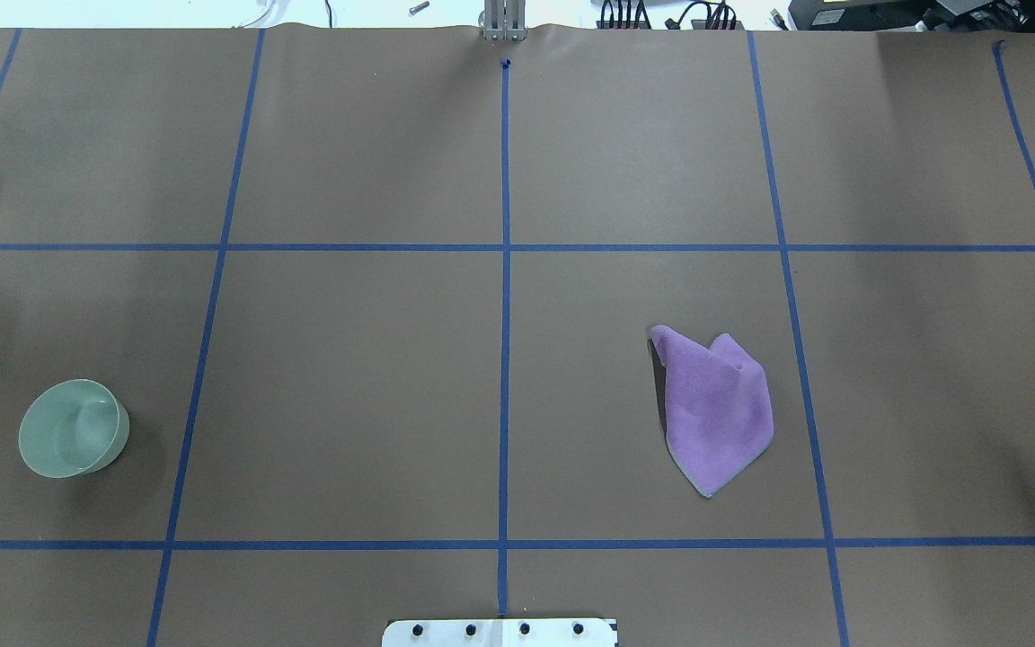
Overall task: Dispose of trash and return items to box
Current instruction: 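Lower the yellow cup into the clear bin and open the left gripper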
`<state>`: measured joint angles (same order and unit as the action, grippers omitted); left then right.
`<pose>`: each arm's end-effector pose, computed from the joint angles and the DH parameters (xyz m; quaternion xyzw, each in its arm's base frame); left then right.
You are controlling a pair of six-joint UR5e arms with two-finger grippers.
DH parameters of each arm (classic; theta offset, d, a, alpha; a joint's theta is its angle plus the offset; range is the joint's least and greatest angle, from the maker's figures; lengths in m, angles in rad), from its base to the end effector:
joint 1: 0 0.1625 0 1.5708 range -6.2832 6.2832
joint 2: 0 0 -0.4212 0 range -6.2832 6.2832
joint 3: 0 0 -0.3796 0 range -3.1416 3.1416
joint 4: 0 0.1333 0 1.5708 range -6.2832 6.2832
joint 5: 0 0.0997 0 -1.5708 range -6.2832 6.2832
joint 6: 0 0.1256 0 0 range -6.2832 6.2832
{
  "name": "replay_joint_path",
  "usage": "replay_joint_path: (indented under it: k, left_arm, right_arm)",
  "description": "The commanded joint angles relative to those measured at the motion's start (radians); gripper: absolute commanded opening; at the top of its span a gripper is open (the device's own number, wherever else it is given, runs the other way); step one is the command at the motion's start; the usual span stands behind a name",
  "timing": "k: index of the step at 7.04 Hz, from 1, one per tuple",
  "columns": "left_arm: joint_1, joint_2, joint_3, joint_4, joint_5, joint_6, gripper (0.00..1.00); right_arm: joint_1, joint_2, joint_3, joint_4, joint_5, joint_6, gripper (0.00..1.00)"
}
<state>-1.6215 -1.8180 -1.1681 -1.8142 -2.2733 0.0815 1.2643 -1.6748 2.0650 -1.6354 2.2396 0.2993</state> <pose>-0.0818 -0.5824 0.7164 0.0639 0.3403 0.0296 0.9377 -0.0779 -0.4298 0.4985 0.0495 -0.3548 -0.0566 0.9319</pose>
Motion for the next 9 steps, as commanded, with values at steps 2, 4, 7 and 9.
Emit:
replay_joint_path:
  k: [2,4,7,9]
  left_arm:
    - [-0.012,-0.121,0.451,-0.307,-0.002,0.053,0.0]
    - [-0.012,-0.124,0.559,-0.394,-0.002,0.053,0.0]
    - [-0.012,-0.121,0.59,-0.433,-0.003,0.053,0.4]
    - [-0.012,-0.119,0.576,-0.464,-0.009,0.058,0.99]
  right_arm:
    - [-0.002,0.012,-0.002,-0.001,-0.009,0.001,1.0]
    - [-0.002,0.013,-0.002,0.0,-0.015,0.0,1.0]
    - [-0.002,0.02,-0.002,-0.001,-0.025,0.001,1.0]
    - [-0.002,0.021,-0.002,-0.001,-0.025,0.001,1.0]
